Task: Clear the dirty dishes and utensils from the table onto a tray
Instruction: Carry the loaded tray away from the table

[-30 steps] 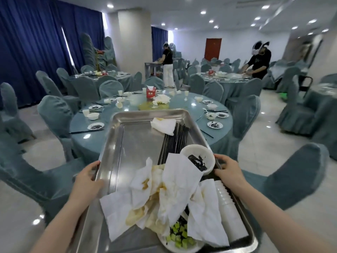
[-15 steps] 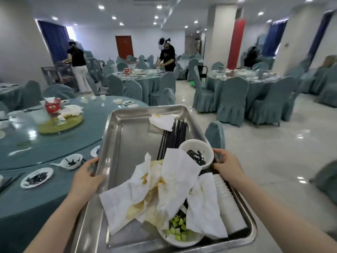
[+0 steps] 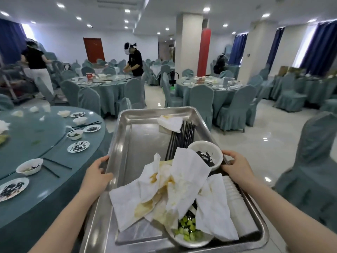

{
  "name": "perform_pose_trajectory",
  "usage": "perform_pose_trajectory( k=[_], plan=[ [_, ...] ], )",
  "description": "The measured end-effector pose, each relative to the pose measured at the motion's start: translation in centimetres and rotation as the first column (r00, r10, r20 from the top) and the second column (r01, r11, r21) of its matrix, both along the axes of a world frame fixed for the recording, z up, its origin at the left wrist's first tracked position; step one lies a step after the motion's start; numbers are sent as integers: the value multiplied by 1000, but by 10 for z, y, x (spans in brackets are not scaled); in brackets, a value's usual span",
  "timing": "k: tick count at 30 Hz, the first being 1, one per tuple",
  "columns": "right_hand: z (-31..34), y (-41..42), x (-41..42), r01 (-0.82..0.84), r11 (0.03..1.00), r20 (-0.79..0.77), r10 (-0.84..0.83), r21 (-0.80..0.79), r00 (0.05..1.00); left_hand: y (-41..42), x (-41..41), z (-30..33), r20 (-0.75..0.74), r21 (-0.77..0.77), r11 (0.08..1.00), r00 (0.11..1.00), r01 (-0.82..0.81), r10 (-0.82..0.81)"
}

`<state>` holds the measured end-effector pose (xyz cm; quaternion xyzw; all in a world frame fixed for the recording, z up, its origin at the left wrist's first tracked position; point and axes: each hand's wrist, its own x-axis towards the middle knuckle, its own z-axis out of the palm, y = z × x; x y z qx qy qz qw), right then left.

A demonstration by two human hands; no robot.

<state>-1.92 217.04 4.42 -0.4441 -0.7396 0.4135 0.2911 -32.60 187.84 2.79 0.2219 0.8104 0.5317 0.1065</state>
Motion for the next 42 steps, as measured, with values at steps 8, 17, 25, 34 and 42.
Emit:
perform_pose_trajectory(
  k=[8,17,25,34,42],
  plan=[
    [-9,153,-40,17,1000,-4,-17,12,1000,169,-55,-2,-54,-4,999,998,42,-42],
    [-10,326,-87,72,997,-31,-72,-22,997,362,-116,12,-65,-69,992,991,109,-113],
    [-15,520,-149,25,1000,2,-25,4,1000,540,-162,-5,-62,-94,994,996,55,-61],
    [-8,710,-290,-162,986,30,160,50,987,677,-244,-14,-40,-91,984,988,-153,150],
    [-15,842,-486,-247,967,72,243,60,967,782,-407,-7,-47,-103,967,972,-232,228]
  ],
)
